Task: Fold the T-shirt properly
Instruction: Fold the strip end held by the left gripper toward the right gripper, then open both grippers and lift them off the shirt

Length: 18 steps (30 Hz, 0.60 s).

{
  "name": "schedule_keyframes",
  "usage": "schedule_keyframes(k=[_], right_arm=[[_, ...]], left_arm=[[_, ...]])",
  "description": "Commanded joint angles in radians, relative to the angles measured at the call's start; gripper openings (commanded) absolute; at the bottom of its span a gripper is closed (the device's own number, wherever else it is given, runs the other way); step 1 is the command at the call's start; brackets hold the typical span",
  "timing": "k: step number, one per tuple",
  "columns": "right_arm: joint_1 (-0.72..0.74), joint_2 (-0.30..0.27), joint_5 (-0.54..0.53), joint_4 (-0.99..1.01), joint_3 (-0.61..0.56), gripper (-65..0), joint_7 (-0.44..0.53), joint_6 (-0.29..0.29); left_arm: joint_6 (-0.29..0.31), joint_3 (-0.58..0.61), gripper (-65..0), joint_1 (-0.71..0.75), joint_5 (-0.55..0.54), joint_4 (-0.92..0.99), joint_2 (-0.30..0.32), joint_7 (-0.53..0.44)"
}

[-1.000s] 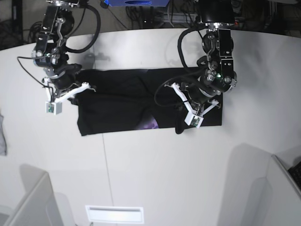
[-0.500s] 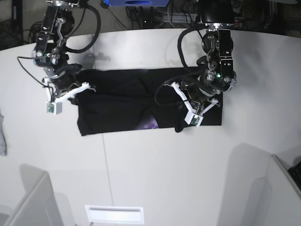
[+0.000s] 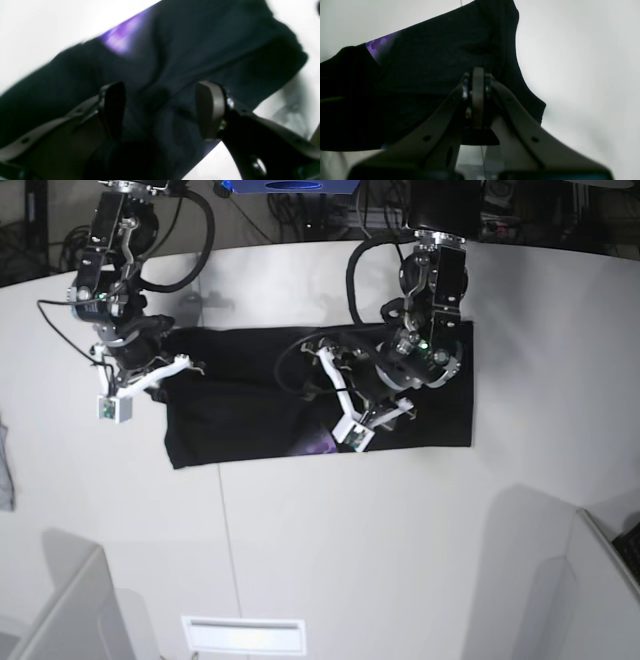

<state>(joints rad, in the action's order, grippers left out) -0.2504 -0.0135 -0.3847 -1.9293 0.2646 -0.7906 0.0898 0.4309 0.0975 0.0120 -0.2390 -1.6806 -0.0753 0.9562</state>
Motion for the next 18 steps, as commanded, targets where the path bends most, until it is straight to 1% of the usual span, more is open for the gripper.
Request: schedule_keyframes(k=[1, 4, 6, 9, 10, 11, 12, 13, 15, 16, 17, 18], right_arm=[[0.007, -0.004, -0.009, -0.017, 0.003, -65.0, 0.023, 0.003], [0.006, -0.004, -0.009, -0.017, 0.005, -65.0, 0.023, 0.003], [0.007, -0.004, -0.009, -0.017, 0.005, -65.0, 0.023, 0.003], [0.021, -0.004, -0.009, -0.017, 0.005, -65.0, 0.018, 0.003], [0.029, -0.004, -0.009, -0.017, 0.005, -65.0, 0.015, 0.003], [0.035, -0.004, -0.009, -0.017, 0.005, -65.0, 0.01, 0.003], [0.043, -0.004, -0.009, -0.017, 0.005, -62.3, -0.005, 0.003], [0.056, -0.004, -0.009, -0.017, 0.005, -53.0, -0.031, 0.003], [0.085, -0.004, -0.01, -0.015, 0.005, -37.2, -0.077, 0.003], [0.099, -0.004, -0.01, -0.014, 0.005, -29.0, -0.094, 0.003], [0.115, -0.004, -0.01, -0.009, 0.005, -21.9, -0.108, 0.003], [0.13, -0.009, -0.01, -0.002, 0.005, -16.4, -0.122, 0.003]], left_arm=[[0.003, 0.011, -21.9, -0.024, -0.01, -0.008, -0.014, -0.019], [0.003, 0.014, -22.1, -0.028, -0.01, -0.026, -0.025, -0.019], [0.003, 0.009, -22.4, -0.02, -0.01, -0.074, -0.021, -0.018], [0.003, -0.069, -23.7, 0.018, -0.01, -0.154, -0.019, -0.013], [0.003, -0.106, -26.5, 0.032, -0.01, -0.174, -0.017, -0.013], [0.003, -0.158, -32.1, 0.049, -0.009, -0.192, -0.017, -0.013], [0.003, -0.204, -38.0, 0.064, -0.007, -0.204, -0.011, -0.013], [0.004, -0.258, -46.6, 0.078, -0.009, -0.209, 0.002, -0.013], [0.004, -0.333, -63.0, 0.099, -0.009, -0.207, 0.029, -0.016], [0.004, -0.376, -65.0, 0.111, -0.01, -0.204, 0.048, -0.018], [0.006, -0.411, -65.0, 0.125, -0.01, -0.204, 0.064, -0.019], [0.007, -0.45, -65.0, 0.144, -0.01, -0.204, 0.084, -0.021]])
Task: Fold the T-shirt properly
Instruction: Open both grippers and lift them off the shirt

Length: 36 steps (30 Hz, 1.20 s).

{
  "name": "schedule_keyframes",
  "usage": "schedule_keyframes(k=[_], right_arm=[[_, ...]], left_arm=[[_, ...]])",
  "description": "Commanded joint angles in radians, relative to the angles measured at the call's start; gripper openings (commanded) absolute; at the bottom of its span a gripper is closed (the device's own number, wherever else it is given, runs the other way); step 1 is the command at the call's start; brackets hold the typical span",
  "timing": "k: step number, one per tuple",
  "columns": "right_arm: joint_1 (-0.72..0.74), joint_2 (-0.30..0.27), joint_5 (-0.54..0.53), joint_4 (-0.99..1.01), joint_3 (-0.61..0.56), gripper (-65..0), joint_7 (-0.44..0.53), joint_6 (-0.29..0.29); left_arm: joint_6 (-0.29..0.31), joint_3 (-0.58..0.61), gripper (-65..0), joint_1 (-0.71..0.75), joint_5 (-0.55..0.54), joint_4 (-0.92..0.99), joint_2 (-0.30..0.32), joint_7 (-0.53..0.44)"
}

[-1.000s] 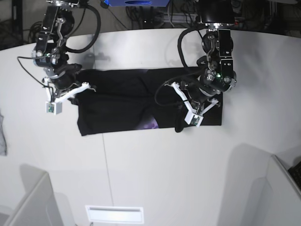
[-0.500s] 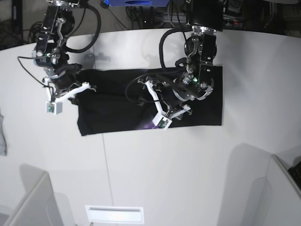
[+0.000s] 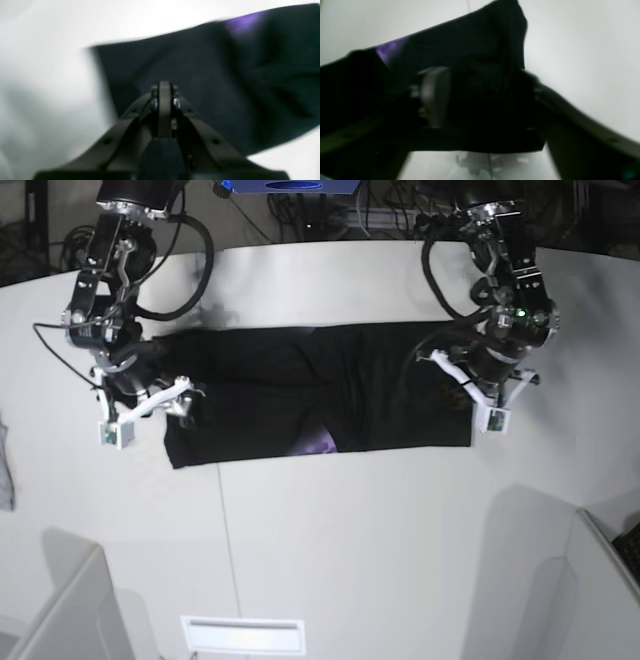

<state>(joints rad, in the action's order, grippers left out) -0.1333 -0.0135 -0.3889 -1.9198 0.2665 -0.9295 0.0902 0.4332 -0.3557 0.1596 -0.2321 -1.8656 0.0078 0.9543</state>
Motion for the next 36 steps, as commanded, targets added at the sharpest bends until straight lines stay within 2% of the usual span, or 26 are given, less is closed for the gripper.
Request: schedule_keyframes(k=[1, 5, 7, 9, 12, 16, 19, 23, 28, 32, 36], right_arm=[[0.031, -0.01, -0.006, 0.003, 0.003, -13.7, 0.003, 0.004], [0.097, -0.019, -0.052, 0.113, 0.087, -14.1, -0.039, 0.026], [0.136, -0.029, -0.124, 0.202, 0.158, -14.1, -0.055, 0.072], [0.172, -0.062, -0.19, 0.291, 0.219, -14.1, -0.076, 0.102], [0.211, -0.11, -0.242, 0.409, 0.239, -14.1, -0.089, 0.112], [0.223, -0.15, -0.264, 0.512, 0.233, -14.1, -0.086, 0.115], [0.218, -0.147, -0.264, 0.52, 0.231, -14.1, -0.09, 0.122], [0.203, -0.144, -0.264, 0.521, 0.173, -14.3, -0.093, 0.188], [0.182, -0.136, -0.264, 0.523, 0.103, -14.3, -0.086, 0.188], [0.171, -0.116, -0.264, 0.527, 0.089, -14.3, -0.09, 0.191], [0.171, -0.112, -0.264, 0.529, 0.017, -14.3, -0.09, 0.191]], left_arm=[[0.005, -0.035, -65.0, 0.01, -0.017, -0.019, 0.017, -0.021], [0.008, -0.171, -65.0, 0.062, -0.017, -0.01, 0.087, -0.037], [0.008, -0.214, -65.0, 0.094, -0.017, 0.008, 0.116, -0.103], [0.008, -0.239, -65.0, 0.127, -0.017, 0.045, 0.137, -0.182], [0.008, -0.247, -65.0, 0.16, -0.017, 0.11, 0.151, -0.268], [0.008, -0.243, -65.0, 0.183, -0.017, 0.174, 0.149, -0.317], [0.008, -0.239, -65.0, 0.18, -0.017, 0.194, 0.148, -0.324], [0.008, -0.237, -65.0, 0.173, -0.017, 0.195, 0.143, -0.324], [0.008, -0.237, -65.0, 0.148, -0.017, 0.203, 0.142, -0.321], [0.008, -0.236, -65.0, 0.128, -0.016, 0.206, 0.142, -0.321], [0.008, -0.236, -65.0, 0.102, -0.016, 0.243, 0.143, -0.32]])
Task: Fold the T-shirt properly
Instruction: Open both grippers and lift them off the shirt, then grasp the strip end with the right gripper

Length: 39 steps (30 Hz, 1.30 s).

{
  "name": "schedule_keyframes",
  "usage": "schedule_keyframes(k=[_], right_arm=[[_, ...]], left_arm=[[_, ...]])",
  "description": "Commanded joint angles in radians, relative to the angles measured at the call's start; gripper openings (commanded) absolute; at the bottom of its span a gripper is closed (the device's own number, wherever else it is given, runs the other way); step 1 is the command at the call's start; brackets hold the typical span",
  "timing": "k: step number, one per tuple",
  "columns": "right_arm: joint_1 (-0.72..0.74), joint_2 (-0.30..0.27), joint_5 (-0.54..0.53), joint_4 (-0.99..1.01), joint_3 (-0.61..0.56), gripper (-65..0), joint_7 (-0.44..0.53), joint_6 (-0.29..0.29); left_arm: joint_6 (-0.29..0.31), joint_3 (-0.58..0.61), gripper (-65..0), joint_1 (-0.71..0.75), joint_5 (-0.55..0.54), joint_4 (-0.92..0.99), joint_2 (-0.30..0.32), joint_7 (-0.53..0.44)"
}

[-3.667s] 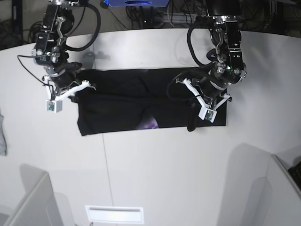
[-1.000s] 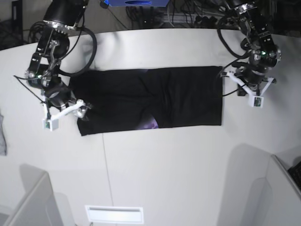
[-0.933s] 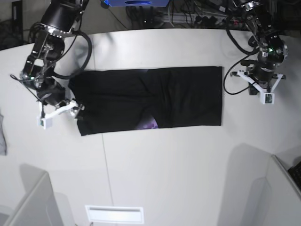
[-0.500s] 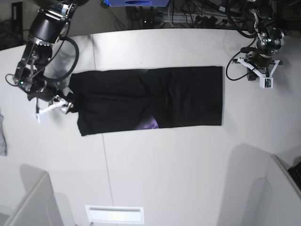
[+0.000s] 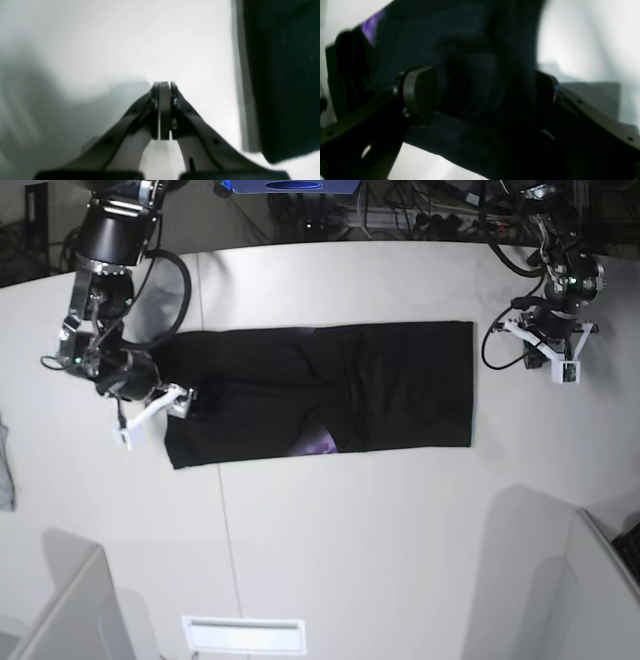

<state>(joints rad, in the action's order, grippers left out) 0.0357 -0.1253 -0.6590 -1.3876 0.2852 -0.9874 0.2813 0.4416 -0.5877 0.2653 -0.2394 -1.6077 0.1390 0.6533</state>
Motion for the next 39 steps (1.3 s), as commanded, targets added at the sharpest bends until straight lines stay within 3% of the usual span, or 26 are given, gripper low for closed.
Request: schedule_keyframes(k=[1, 6, 10, 12, 20, 24, 29, 32, 35, 39], right_arm=[[0.002, 0.0, 0.006, -0.003, -0.019, -14.3, -0.032, 0.0], [0.0, 0.02, 0.006, 0.007, -0.031, -14.3, -0.028, 0.0], [0.01, 0.023, 0.006, 0.066, -0.033, -16.4, -0.015, 0.0], [0.01, 0.023, 0.006, 0.086, -0.039, -23.0, 0.015, 0.0], [0.01, 0.02, 0.012, 0.112, -0.042, -64.5, 0.104, 0.0], [0.031, -0.009, 0.012, 0.11, -0.05, -65.0, 0.106, -0.001], [0.03, -0.014, 0.015, 0.058, -0.097, -65.0, 0.112, -0.004], [0.026, -0.009, 0.08, -0.014, -0.128, -65.0, 0.109, -0.012], [0.023, 0.016, 0.18, -0.098, -0.185, -65.0, 0.106, -0.083], [0.003, 0.031, 0.245, -0.198, -0.255, -65.0, 0.106, -0.133]], left_arm=[[0.0, -0.004, -65.0, -0.01, -0.007, -0.004, 0.014, -0.019], [0.0, -0.002, -65.0, -0.036, -0.008, 0.037, 0.014, -0.02], [0.0, 0.079, -65.0, -0.053, -0.002, 0.083, 0.017, -0.023], [-0.002, 0.107, -65.0, -0.073, -0.002, 0.1, 0.018, -0.023], [-0.002, 0.168, -65.0, -0.14, -0.001, 0.192, 0.015, -0.02], [-0.005, 0.28, -65.0, -0.143, -0.001, 0.188, 0.02, -0.02], [-0.005, 0.305, -65.0, -0.162, -0.001, 0.188, 0.017, -0.019], [-0.005, 0.306, -65.0, -0.166, -0.001, 0.185, 0.015, -0.017], [-0.005, 0.306, -65.0, -0.18, -0.001, 0.185, 0.015, -0.016], [-0.005, 0.306, -65.0, -0.185, -0.001, 0.185, 0.018, -0.016]])
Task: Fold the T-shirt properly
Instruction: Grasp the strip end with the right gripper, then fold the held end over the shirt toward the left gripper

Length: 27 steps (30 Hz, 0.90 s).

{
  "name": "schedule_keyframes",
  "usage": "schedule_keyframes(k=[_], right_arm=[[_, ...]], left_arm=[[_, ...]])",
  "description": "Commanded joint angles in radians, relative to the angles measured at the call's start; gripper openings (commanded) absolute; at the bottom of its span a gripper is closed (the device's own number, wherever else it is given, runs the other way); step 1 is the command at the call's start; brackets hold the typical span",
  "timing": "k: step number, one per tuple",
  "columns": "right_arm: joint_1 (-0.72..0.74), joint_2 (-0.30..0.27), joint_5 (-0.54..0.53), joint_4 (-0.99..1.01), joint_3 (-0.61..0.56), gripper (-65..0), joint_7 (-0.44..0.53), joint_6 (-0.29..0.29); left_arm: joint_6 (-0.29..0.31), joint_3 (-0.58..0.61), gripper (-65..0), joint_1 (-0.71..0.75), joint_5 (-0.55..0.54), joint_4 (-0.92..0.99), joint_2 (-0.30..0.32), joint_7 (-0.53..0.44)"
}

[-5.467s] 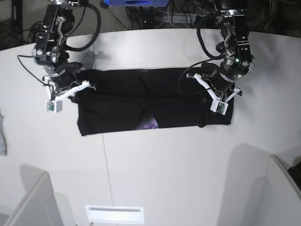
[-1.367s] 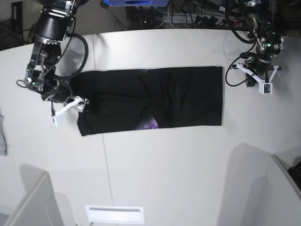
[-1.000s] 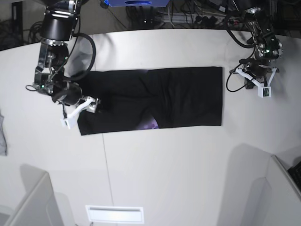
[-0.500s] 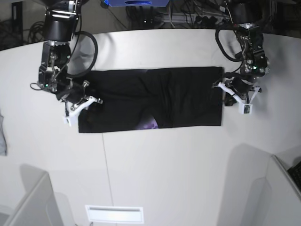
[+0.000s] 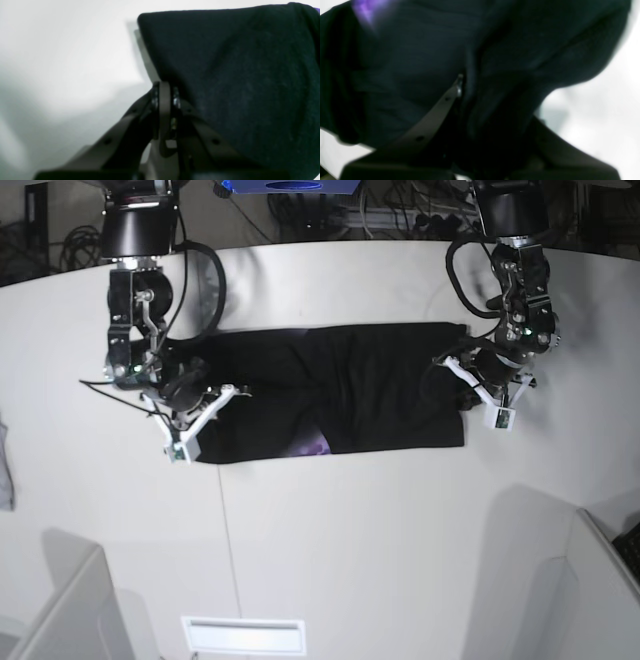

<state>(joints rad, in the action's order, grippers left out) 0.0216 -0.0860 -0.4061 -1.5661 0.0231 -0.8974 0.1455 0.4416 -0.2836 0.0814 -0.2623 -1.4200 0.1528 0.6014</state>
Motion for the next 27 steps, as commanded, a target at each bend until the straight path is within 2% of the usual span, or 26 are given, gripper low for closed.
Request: schedule_keyframes(k=[1, 3, 8, 11, 15, 19, 22, 27], right_arm=[[0.016, -0.008, -0.004, -0.04, -0.013, -65.0, 0.016, -0.005], [0.016, -0.008, -0.003, -0.075, -0.048, -65.0, 0.014, -0.031], [0.015, -0.008, -0.007, -0.148, -0.14, -65.0, 0.013, -0.148], [0.015, -0.007, -0.007, -0.188, -0.193, -65.0, -0.001, -0.179], [0.015, 0.03, -0.007, -0.233, -0.236, -65.0, -0.013, -0.234], [0.019, 0.068, -0.004, -0.244, -0.237, -65.0, -0.013, -0.244], [0.019, 0.078, -0.007, -0.244, -0.237, -65.0, -0.013, -0.244], [0.019, 0.09, -0.007, -0.257, -0.289, -65.0, -0.009, -0.246]], left_arm=[[-0.005, 0.002, -65.0, -0.001, 0.022, -0.003, 0.004, 0.036], [-0.005, 0.002, -65.0, -0.001, 0.022, -0.003, 0.006, 0.036], [-0.005, 0.002, -65.0, -0.001, 0.022, -0.003, 0.009, 0.036], [-0.005, 0.002, -65.0, -0.001, 0.022, -0.003, 0.032, 0.036], [-0.005, 0.002, -65.0, 0.001, 0.022, -0.003, 0.041, 0.036], [-0.005, 0.028, -65.0, 0.001, 0.022, -0.003, 0.044, 0.036], [-0.005, 0.079, -65.0, 0.001, 0.022, -0.003, 0.047, 0.036], [-0.005, 0.096, -65.0, -0.001, 0.022, -0.003, 0.044, 0.036]])
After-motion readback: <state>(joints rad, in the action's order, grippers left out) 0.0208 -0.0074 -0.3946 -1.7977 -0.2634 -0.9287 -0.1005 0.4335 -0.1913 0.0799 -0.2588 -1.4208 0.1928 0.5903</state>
